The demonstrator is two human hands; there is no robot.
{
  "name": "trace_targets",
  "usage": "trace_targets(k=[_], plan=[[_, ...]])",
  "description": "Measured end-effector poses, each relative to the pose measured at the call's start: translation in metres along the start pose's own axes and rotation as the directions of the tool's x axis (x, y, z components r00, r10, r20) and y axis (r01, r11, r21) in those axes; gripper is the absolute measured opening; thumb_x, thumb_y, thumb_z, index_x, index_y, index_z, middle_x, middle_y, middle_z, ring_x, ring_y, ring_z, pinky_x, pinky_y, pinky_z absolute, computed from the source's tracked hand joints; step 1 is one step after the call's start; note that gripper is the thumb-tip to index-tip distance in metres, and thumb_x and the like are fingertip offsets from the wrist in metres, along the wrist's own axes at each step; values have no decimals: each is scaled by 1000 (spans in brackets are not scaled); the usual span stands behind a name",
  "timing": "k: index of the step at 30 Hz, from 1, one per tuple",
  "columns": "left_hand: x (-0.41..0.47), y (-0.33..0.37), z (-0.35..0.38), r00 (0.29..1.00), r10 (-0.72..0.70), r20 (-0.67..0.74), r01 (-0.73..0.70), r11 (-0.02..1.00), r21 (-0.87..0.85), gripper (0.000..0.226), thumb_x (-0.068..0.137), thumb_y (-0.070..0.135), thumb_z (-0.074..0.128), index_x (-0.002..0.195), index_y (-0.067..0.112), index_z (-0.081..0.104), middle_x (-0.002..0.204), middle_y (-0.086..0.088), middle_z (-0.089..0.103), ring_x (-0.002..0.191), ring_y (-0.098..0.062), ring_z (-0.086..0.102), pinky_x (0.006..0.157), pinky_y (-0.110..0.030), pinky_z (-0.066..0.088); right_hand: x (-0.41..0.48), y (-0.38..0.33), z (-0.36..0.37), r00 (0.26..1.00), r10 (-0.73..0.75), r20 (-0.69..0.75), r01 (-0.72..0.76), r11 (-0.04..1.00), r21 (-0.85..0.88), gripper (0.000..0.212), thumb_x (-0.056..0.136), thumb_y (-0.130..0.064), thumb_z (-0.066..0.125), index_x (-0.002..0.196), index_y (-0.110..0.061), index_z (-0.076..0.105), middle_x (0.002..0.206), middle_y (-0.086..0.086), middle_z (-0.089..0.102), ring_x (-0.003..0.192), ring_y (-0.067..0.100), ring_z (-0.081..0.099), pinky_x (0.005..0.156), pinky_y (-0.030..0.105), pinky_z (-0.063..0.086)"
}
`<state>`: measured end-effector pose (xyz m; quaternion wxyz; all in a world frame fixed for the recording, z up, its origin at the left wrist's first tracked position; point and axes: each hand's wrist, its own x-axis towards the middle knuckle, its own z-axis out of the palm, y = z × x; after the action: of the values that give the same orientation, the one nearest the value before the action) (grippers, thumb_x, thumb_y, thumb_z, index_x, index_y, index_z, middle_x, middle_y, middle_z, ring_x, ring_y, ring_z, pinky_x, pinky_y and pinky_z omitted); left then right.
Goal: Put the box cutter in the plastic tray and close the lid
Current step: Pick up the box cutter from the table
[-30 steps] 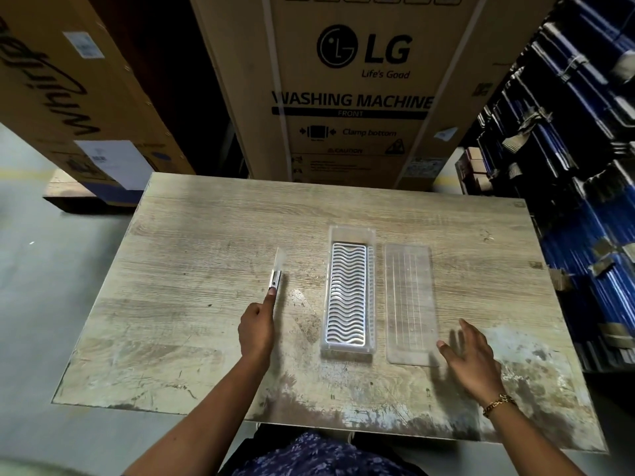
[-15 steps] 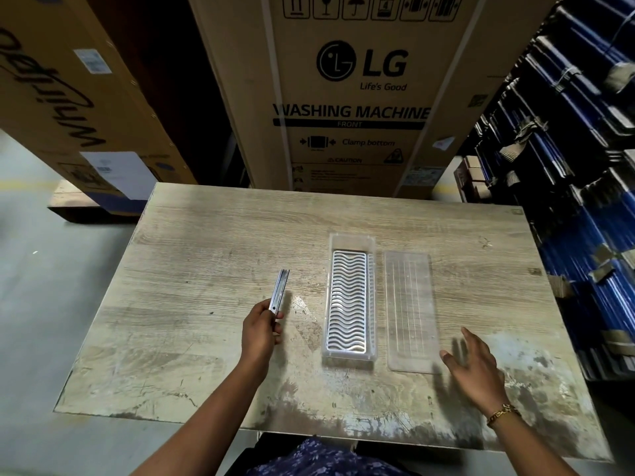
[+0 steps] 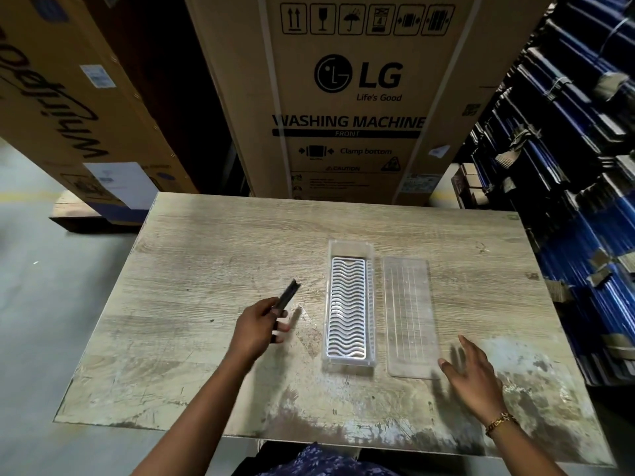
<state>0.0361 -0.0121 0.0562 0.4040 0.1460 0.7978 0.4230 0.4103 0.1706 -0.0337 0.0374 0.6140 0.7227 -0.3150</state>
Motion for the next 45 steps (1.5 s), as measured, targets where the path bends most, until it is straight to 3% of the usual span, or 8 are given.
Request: trace_targets(k=[2, 5, 9, 13, 19, 26, 32, 45], plan=[[5, 14, -16, 990, 91, 105, -138, 659, 740, 29, 96, 9, 44, 116, 11, 65, 109, -14, 71, 92, -29, 71, 71, -37, 54, -1, 1, 1, 1000, 1, 4, -1, 1000, -8, 79, 88, -52, 59, 154, -27, 22, 162, 8, 27, 141, 37, 37, 110, 62, 35], [7, 41, -30, 979, -50, 199, -180, 250, 951, 30, 97, 14, 43, 120, 5, 61, 124, -18, 65, 112, -36, 64, 83, -39, 50, -3, 2, 3, 1000, 10, 20, -10, 1000, -6, 78, 89, -51, 58, 154, -28, 23, 162, 7, 27, 141, 37, 38, 110, 62, 34], [23, 60, -36, 921, -222, 319, -94, 668, 738, 12, 95, 6, 55, 85, 3, 62, 107, -22, 73, 82, -26, 77, 63, -36, 62, -5, 1, 9, 1000, 4, 27, -4, 1000, 7, 77, 90, -52, 57, 154, -27, 22, 162, 6, 26, 143, 36, 35, 112, 62, 32], [13, 59, -31, 903, -167, 396, 52, 957, 286, 24, 97, -1, 50, 110, 2, 69, 106, -18, 70, 76, -18, 72, 62, -29, 59, -8, -1, 11, 999, 7, 33, -7, 1000, 11, 77, 90, -52, 57, 153, -27, 22, 162, 5, 26, 142, 36, 36, 110, 61, 34], [-12, 48, 1, 929, -65, 364, 286, 749, -598, 39, 94, -4, 46, 118, 16, 68, 111, -8, 78, 85, -12, 73, 64, -23, 56, -10, 3, 12, 1000, -14, 25, 14, 1000, 16, 79, 86, -61, 52, 152, -31, 20, 161, 2, 29, 139, 32, 41, 107, 60, 40], [-5, 24, 68, 990, -67, 122, 95, 966, -240, 52, 85, -12, 50, 125, 20, 59, 94, -6, 74, 64, -14, 57, 58, -27, 44, -13, -3, 12, 998, -22, 67, 22, 1000, -6, 80, 87, -61, 50, 153, -30, 18, 162, 3, 25, 138, 33, 42, 108, 60, 40], [15, 25, 138, 996, 39, 85, -46, 995, 84, 47, 83, -2, 53, 125, 15, 66, 115, -7, 69, 106, -27, 65, 85, -31, 49, -22, -8, 7, 995, -50, 82, 54, 998, -37, 74, 91, -50, 57, 153, -24, 25, 160, 5, 29, 139, 32, 41, 111, 53, 37], [1, 4, 132, 996, -21, 88, 29, 995, -91, 50, 94, 10, 48, 143, 19, 53, 139, -8, 61, 113, -34, 67, 98, -51, 54, -10, -30, 11, 995, -22, 92, 27, 998, -53, 78, 88, -51, 59, 152, -23, 24, 160, 4, 30, 140, 31, 40, 108, 54, 39]])
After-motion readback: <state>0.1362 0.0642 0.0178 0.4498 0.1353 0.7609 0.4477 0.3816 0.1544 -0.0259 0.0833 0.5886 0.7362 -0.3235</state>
